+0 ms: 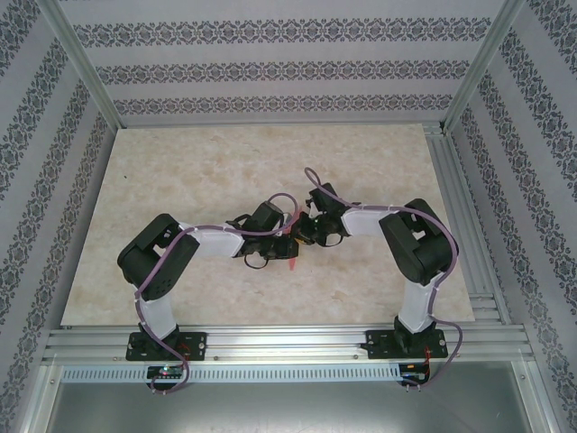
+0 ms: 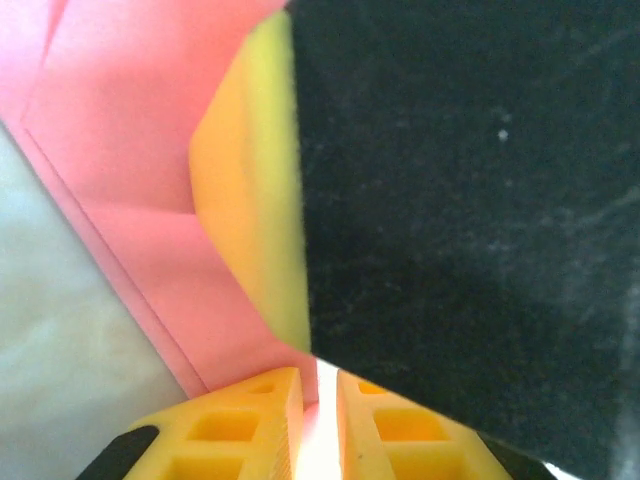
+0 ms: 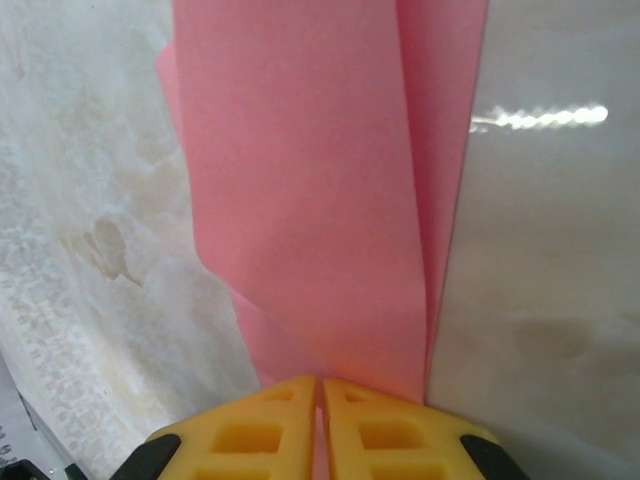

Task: Fold a paper plane with a square sheet of paper (fold left side to right side)
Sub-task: Fold the wing for the fifth time at the center of the table.

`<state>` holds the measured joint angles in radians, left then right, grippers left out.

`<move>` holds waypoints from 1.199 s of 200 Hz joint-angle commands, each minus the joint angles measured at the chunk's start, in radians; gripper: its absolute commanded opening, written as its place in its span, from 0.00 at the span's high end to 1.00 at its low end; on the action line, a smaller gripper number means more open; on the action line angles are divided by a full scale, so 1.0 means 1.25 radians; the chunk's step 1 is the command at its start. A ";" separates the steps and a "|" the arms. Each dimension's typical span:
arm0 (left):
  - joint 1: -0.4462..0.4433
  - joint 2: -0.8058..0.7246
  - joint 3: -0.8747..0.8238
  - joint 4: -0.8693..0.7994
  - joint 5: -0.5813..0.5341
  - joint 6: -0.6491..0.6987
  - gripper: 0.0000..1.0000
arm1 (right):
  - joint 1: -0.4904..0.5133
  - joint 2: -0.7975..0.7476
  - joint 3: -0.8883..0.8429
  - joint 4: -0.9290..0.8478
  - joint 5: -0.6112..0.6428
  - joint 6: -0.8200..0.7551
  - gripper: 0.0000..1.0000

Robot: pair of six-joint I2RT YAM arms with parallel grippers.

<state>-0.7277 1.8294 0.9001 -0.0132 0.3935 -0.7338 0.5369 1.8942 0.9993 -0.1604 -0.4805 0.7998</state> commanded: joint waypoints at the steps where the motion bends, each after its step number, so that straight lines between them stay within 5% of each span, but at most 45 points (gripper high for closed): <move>1: -0.001 0.032 -0.036 -0.053 -0.038 0.010 0.80 | -0.020 0.037 0.038 -0.038 0.128 -0.057 0.88; 240: -0.001 0.046 -0.050 -0.041 -0.036 0.006 0.81 | -0.116 0.145 0.240 -0.126 0.148 -0.135 0.87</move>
<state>-0.7258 1.8427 0.8898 0.0780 0.3229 -0.7338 0.4591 2.0289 1.2552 -0.3901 -0.4706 0.6678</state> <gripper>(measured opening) 0.193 0.129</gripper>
